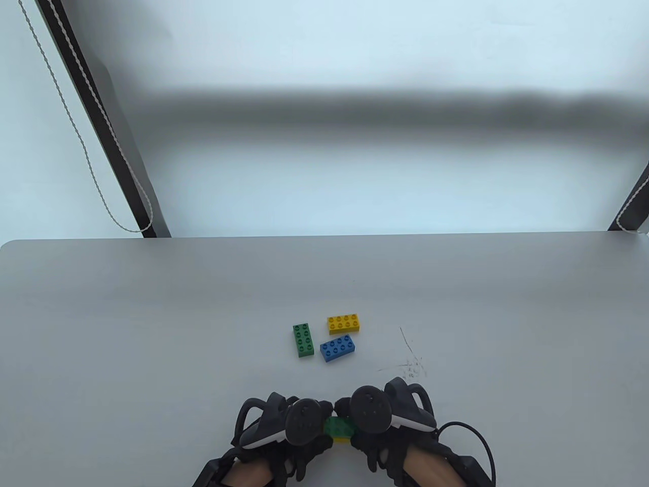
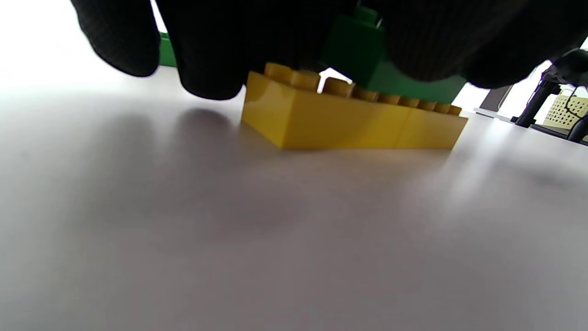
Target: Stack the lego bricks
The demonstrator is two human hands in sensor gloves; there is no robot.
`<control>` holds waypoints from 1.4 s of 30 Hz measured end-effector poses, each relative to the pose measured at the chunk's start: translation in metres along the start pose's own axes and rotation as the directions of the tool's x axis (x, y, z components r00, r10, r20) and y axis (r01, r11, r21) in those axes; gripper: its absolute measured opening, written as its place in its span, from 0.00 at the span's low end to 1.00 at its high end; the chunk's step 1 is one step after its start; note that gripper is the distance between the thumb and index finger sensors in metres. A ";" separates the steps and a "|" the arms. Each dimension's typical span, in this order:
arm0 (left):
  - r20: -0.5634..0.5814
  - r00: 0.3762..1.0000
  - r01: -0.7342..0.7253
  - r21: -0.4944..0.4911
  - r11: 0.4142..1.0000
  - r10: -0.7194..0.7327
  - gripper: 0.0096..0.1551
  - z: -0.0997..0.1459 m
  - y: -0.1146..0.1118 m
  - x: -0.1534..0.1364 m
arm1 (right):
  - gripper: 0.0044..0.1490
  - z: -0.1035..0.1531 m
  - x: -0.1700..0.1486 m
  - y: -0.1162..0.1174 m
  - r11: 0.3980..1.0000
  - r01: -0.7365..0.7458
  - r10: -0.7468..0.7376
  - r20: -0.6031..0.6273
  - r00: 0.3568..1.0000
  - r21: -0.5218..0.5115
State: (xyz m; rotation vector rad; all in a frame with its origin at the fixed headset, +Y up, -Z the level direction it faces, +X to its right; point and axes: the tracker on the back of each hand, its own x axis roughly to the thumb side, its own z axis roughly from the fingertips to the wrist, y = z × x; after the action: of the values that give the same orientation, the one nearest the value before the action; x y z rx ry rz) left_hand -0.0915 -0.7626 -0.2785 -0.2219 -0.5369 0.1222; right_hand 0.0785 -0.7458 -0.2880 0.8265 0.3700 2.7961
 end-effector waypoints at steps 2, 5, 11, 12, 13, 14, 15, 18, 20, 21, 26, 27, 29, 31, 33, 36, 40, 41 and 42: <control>-0.003 1.000 0.010 -0.004 1.000 -0.010 0.40 -0.001 -0.002 0.000 | 0.45 -0.001 0.000 0.002 1.000 -0.008 0.008 -0.001 1.000 0.002; -0.006 1.000 0.008 -0.002 1.000 -0.008 0.40 -0.001 -0.002 0.000 | 0.44 -0.002 -0.001 0.002 1.000 -0.006 0.006 -0.002 1.000 0.000; -0.018 1.000 0.000 -0.003 1.000 0.000 0.39 -0.003 -0.001 -0.001 | 0.43 -0.003 -0.004 0.003 0.999 0.031 -0.031 -0.013 0.999 -0.013; -0.020 1.000 0.002 -0.004 1.000 -0.002 0.39 -0.003 -0.001 -0.001 | 0.42 -0.003 -0.004 0.003 0.999 0.033 -0.033 -0.014 0.999 -0.011; -0.022 1.000 0.004 -0.008 1.000 -0.004 0.39 -0.003 -0.001 -0.001 | 0.42 -0.004 -0.005 0.003 0.999 0.036 -0.037 -0.016 0.999 -0.011; -0.025 1.000 0.003 -0.010 1.000 -0.004 0.39 -0.003 -0.001 0.000 | 0.42 -0.004 -0.005 0.003 0.999 0.038 -0.038 -0.017 0.999 -0.010; -0.031 1.000 0.006 -0.014 1.000 -0.007 0.39 -0.004 -0.002 0.000 | 0.42 -0.004 -0.005 0.004 0.999 0.035 -0.035 -0.020 0.999 -0.008; -0.035 0.999 0.002 -0.026 1.000 -0.003 0.39 -0.005 -0.002 0.000 | 0.42 -0.005 -0.005 0.005 0.999 0.043 -0.043 -0.024 0.999 -0.007; -0.036 0.999 0.001 -0.031 1.000 -0.002 0.39 -0.006 -0.002 0.000 | 0.42 -0.006 -0.006 0.005 0.999 0.051 -0.052 -0.027 0.998 -0.003; -0.037 0.999 0.000 -0.034 0.999 -0.001 0.39 -0.006 -0.001 0.000 | 0.41 -0.006 -0.007 0.005 0.998 0.061 -0.061 -0.030 0.998 0.000; -0.040 0.999 -0.008 -0.048 0.999 0.006 0.40 -0.006 -0.002 0.000 | 0.42 -0.006 -0.008 0.006 0.996 0.087 -0.087 -0.032 0.996 0.009; -0.040 0.999 -0.010 -0.052 0.999 0.008 0.40 -0.007 -0.002 0.000 | 0.42 -0.006 -0.008 0.007 0.995 0.095 -0.094 -0.032 0.995 0.012; -0.041 0.999 -0.012 -0.055 0.998 0.009 0.40 -0.007 -0.002 0.000 | 0.42 -0.006 -0.009 0.008 0.993 0.117 -0.117 -0.033 0.993 0.019; -0.042 0.999 -0.013 -0.055 0.998 0.010 0.40 -0.007 -0.001 -0.001 | 0.43 -0.006 -0.009 0.009 0.992 0.126 -0.126 -0.032 0.992 0.021; -0.042 0.999 -0.012 -0.056 0.998 0.010 0.40 -0.007 -0.001 -0.001 | 0.43 -0.006 -0.009 0.010 0.991 0.134 -0.133 -0.030 0.991 0.023; -0.042 0.999 0.003 -0.056 0.998 -0.005 0.40 -0.008 -0.002 0.000 | 0.43 -0.007 -0.011 0.011 0.988 0.150 -0.149 -0.027 0.988 0.028; -0.040 0.999 0.016 -0.057 0.998 -0.019 0.40 -0.008 -0.003 0.000 | 0.44 -0.009 -0.014 0.009 0.984 0.173 -0.172 -0.032 0.985 0.039; -0.039 0.999 0.018 -0.058 0.998 -0.020 0.40 -0.008 -0.003 0.001 | 0.44 -0.011 -0.016 0.007 0.979 0.197 -0.195 -0.034 0.980 0.045; -0.039 0.999 0.023 -0.056 0.998 -0.025 0.40 -0.008 -0.003 0.001 | 0.44 -0.012 -0.017 0.005 0.975 0.217 -0.216 -0.038 0.976 0.050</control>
State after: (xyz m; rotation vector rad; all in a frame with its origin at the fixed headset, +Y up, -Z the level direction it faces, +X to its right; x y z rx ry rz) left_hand -0.0861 -0.7666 -0.2843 -0.2718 -0.5041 0.0791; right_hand 0.0854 -0.7576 -0.3047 0.7066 0.5106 2.6092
